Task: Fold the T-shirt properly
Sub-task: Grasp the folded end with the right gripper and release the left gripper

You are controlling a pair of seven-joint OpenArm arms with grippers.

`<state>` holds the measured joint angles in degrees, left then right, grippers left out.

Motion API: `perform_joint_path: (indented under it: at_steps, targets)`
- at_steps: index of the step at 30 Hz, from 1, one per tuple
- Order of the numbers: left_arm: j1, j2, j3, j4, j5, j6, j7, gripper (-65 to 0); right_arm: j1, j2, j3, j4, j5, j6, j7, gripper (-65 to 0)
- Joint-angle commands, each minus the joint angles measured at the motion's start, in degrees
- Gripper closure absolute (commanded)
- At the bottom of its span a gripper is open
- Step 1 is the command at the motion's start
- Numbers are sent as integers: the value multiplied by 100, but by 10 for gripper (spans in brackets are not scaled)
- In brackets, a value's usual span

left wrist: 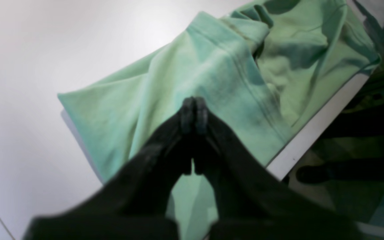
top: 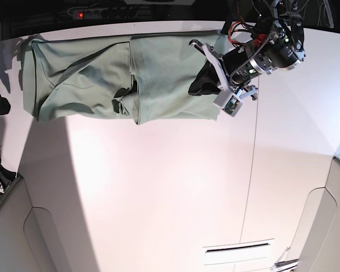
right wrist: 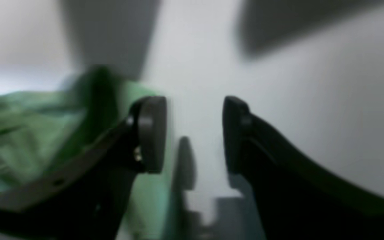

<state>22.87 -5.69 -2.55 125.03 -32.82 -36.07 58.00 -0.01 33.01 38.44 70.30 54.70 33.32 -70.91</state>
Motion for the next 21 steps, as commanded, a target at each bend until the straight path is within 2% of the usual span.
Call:
perform_joint_path:
  at_steps: [1, 3, 5, 12, 16, 21]
  targets:
    - [-15, -4, 0, 111, -83, -59, -129, 0, 57, 151, 98, -57, 361, 59, -129, -272]
    - [-15, -4, 0, 111, -83, -61, -146, 0, 46, 138, 107, -308, 839, 59, -452, -272]
    - [-17, -4, 0, 111, -83, -59, -170, 0, 42, 109, 92, -509, 986, 59, -597, -272]
    - [-15, -4, 0, 111, -81, -61, -227, 0, -151, 114, -35, -905, 949, 61, -608, -272]
    - [-15, -4, 0, 111, -85, -59, -240, 0, -363, 109, -278, -905, 702, 142, -560, -273]
    - [-17, -4, 0, 111, -83, -61, -256, 0, -461, 85, -791, -909, 407, 98, -212, -360]
